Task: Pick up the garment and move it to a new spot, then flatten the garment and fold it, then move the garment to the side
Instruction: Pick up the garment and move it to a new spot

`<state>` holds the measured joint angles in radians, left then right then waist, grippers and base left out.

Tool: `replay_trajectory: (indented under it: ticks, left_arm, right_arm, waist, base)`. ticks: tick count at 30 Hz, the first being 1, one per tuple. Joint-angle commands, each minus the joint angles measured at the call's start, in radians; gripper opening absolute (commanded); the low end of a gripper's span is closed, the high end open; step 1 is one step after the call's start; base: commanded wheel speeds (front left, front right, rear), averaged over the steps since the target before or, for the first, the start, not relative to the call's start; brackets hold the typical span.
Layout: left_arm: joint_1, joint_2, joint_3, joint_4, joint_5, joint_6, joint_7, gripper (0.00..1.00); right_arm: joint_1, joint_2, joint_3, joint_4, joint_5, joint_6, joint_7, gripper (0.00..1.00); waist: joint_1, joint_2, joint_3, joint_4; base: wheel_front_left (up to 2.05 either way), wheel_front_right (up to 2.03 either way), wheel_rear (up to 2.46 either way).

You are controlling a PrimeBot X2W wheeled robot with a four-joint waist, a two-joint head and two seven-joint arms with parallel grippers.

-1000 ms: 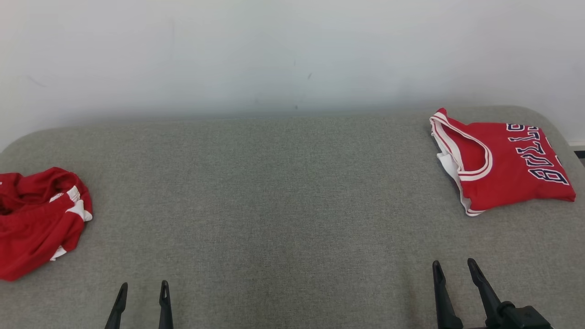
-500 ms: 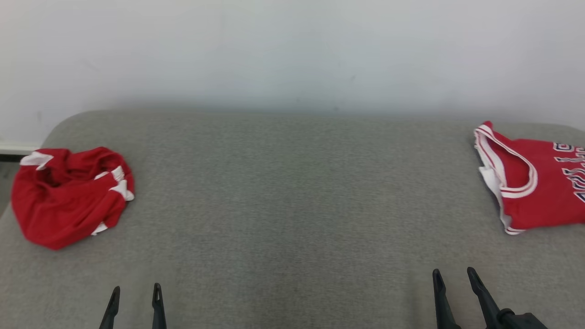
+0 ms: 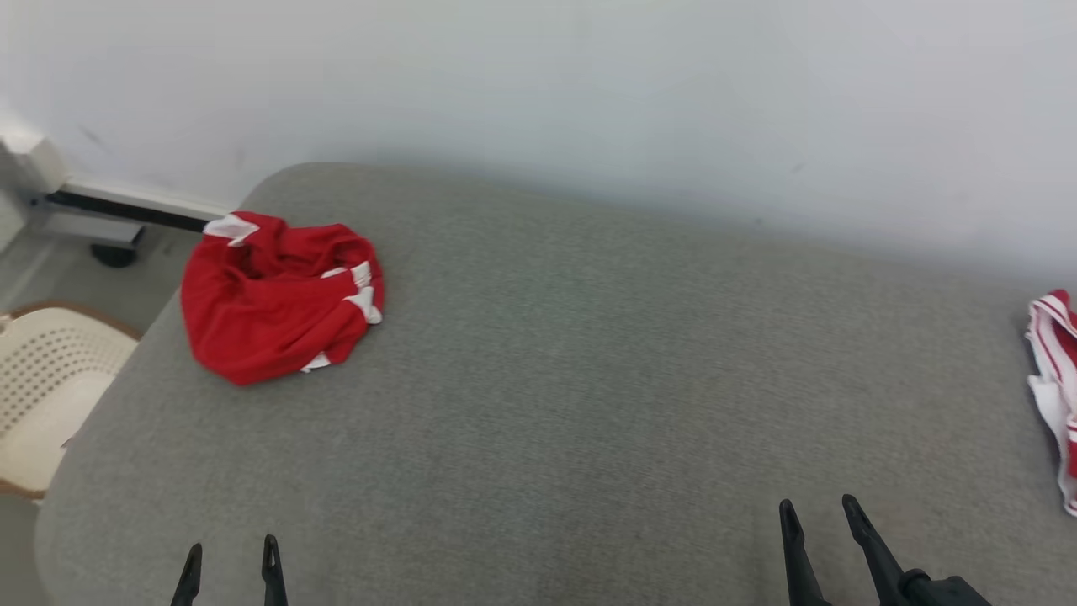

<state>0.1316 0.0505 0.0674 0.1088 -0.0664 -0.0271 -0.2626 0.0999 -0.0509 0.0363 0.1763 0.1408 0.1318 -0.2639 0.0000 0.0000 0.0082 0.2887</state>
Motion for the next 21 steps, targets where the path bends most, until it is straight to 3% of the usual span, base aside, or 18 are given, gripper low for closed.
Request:
replay_trajectory:
  ticks: [1,11,21]
  left_arm:
    - [0.018,0.000,0.002,-0.002,-0.002,-0.002,-0.002,1.00]
    - [0.038,0.000,0.023,-0.011,0.005,0.000,-0.002,1.00]
    - [0.050,0.000,0.039,-0.014,-0.006,0.009,-0.002,1.00]
  right_arm:
    - [-0.006,0.001,0.001,0.001,0.010,-0.002,-0.001,1.00]
    - [0.010,0.001,0.026,0.012,0.028,-0.002,-0.001,1.00]
    - [0.020,0.001,0.046,0.015,0.030,-0.002,-0.001,1.00]
  waist:
    - [0.0000,0.0000,-0.011,0.061]
    - [0.0000,0.0000,-0.033,0.151]
    - [0.0000,0.0000,-0.039,0.150]
  base:
    - [0.00,0.00,0.00]
    - [0.00,0.00,0.00]
    - [0.00,0.00,0.00]
